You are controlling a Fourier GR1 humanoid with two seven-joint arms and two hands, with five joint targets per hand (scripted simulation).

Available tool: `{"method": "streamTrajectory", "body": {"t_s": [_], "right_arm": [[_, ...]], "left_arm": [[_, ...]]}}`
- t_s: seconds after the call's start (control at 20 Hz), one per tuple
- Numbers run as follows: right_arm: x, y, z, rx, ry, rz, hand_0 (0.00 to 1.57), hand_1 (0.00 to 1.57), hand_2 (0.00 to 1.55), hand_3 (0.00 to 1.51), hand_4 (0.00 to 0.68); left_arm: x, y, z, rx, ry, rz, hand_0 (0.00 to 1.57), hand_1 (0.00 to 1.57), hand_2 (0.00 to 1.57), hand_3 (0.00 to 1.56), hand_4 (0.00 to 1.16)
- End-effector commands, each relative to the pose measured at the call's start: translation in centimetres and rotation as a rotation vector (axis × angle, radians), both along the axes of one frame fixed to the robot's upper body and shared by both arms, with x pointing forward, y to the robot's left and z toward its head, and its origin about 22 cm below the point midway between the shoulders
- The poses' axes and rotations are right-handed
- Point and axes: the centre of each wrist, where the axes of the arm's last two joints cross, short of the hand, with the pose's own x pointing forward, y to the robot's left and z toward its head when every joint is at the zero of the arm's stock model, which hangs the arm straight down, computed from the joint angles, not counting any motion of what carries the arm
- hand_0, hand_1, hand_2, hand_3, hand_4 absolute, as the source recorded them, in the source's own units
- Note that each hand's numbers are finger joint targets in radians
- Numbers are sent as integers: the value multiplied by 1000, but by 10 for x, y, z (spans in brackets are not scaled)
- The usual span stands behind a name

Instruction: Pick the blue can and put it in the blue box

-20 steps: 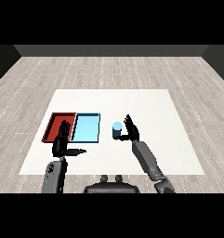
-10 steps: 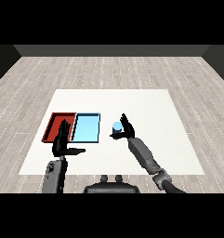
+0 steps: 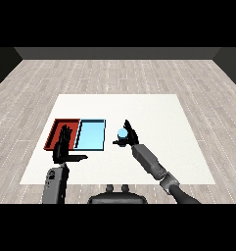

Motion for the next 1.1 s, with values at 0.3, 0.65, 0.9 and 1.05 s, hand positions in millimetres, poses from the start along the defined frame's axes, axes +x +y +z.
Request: {"method": "streamTrajectory", "body": {"t_s": [0.3, 0.65, 0.9, 1.05], "right_arm": [[-1, 7, -8, -22, 28, 10, 0, 0, 0, 0, 0], [4, 8, -7, -72, 86, -40, 0, 0, 0, 0, 0], [16, 8, -2, -378, 97, -104, 1556, 1556, 1545, 1499, 539], [7, 11, -10, -477, 129, -92, 1493, 1493, 1531, 1487, 535]], "left_arm": [[-6, -18, -8, -10, 1, 1, 0, 0, 0, 0, 0], [-7, -25, 10, -30, -15, 22, 0, 0, 0, 0, 0], [-11, -10, -7, -32, -5, 25, 0, 0, 0, 0, 0], [-19, -4, 1, -23, -8, 19, 0, 0, 0, 0, 0]]}}
